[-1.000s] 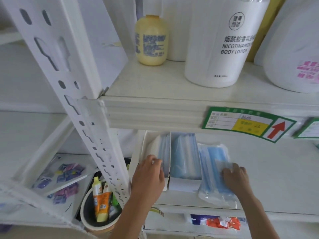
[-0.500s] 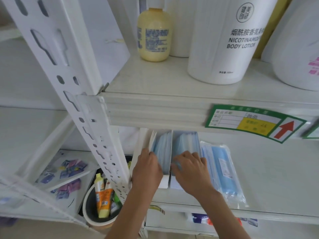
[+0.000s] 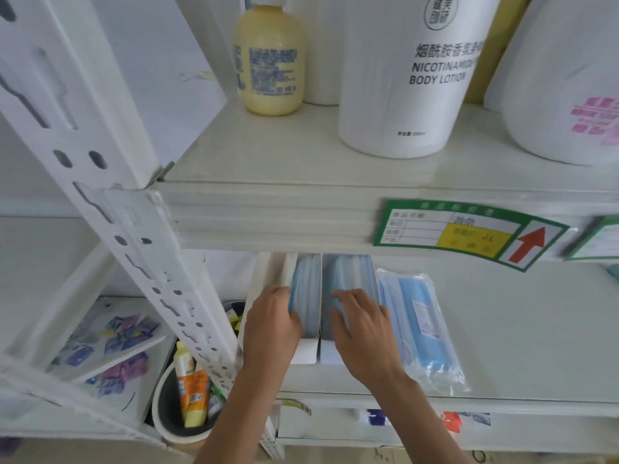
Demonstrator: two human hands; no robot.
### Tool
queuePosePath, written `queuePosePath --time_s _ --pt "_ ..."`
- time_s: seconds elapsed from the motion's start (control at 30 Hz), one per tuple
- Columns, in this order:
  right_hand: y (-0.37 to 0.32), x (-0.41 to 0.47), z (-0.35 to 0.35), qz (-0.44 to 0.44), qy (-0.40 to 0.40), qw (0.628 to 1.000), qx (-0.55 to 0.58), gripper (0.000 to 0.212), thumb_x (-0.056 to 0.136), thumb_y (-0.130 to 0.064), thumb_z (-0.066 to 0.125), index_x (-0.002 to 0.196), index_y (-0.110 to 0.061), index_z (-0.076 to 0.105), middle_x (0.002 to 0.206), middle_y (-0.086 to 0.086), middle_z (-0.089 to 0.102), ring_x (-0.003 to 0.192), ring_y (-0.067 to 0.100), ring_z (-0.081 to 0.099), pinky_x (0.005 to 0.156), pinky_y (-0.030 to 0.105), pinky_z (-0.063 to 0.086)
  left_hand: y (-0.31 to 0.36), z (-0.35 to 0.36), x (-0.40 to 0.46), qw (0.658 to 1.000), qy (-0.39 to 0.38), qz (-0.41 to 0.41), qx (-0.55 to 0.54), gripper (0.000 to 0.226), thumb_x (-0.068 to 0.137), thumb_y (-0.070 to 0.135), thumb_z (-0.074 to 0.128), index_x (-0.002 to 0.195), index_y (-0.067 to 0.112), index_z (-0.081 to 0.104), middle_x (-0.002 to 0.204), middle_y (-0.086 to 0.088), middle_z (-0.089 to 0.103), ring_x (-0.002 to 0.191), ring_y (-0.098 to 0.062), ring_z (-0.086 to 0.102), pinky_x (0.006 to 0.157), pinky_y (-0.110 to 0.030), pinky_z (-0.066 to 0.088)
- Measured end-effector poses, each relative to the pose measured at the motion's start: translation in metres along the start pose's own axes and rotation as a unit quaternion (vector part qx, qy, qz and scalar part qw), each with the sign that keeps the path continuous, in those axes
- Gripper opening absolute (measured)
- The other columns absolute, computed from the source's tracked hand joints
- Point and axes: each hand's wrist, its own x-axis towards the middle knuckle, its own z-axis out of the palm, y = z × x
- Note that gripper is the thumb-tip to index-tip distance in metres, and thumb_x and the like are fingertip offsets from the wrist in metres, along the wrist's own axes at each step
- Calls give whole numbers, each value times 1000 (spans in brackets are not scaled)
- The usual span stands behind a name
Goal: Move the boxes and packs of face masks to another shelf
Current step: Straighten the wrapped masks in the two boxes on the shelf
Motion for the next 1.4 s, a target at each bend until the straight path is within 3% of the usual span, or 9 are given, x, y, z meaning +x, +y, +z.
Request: queuePosePath --time_s 0.1,0.33,0.6,0.87,1.03,1.13,1.2,1.3,1.4 --pt "5 -3 -3 37 52 998 -10 31 93 -13 55 123 -14 61 121 3 58 104 22 54 89 34 49 0 1 0 1000 -5 0 12 33 91 3 57 123 5 65 123 -8 63 102 -27 66 79 -35 55" --pt "-2 -7 0 3 -11 993 -116 39 78 -7 62 114 -19 69 118 0 66 114 27 52 97 42 41 4 4 5 997 -40 2 68 28 94 4 52 119 11 63 119 -4 60 97 -27 65 69 -34 49" --pt "-3 -2 1 -21 -44 994 -95 50 85 -8 58 132 -24 60 120 -7 68 125 20 50 121 48 15 2 8 5 997 -39 -4 66 28 96 5 53 121 13 63 120 -4 59 97 -27 65 71 -33 47" --pt "8 8 -8 -15 -18 1000 10 50 87 -2 49 133 -21 54 96 -3 64 87 17 56 96 32 44 4 5 7 999 -2 8 36 42 90 -4 56 128 11 62 122 -6 61 101 -29 65 70 -29 41" --pt "13 10 -3 32 -26 999 -5 39 93 -23 59 132 -21 53 112 -1 54 103 22 53 97 32 46 10 -8 8 998 63 31 8 44 86 -7 57 127 5 64 117 -11 63 95 -32 67 73 -36 50" --pt "9 9 1 8 -34 998 -51 24 99 -30 49 118 -20 60 113 -2 56 104 20 55 100 32 42 13 -14 8 995 94 33 14 41 87 -2 58 126 7 64 119 -7 62 93 -29 66 64 -36 48" --pt "7 8 3 -27 -31 995 -89 23 98 -20 46 111 -18 64 108 -1 63 102 19 60 108 37 39 14 -15 8 995 96 23 26 40 89 3 57 128 10 63 122 -4 60 90 -27 66 59 -33 43" --pt "5 7 4 -55 -32 996 -69 45 88 1 49 130 -13 58 114 2 66 107 18 62 120 41 28 12 -14 8 995 87 15 40 40 90 10 60 130 11 60 128 -3 58 80 -25 66 56 -30 37" --pt "1 6 2 -57 -37 998 16 62 82 12 47 137 -18 46 121 3 59 102 21 61 92 34 52 10 -14 6 996 80 17 37 46 87 5 62 133 10 58 132 -4 55 68 -28 66 53 -29 36"
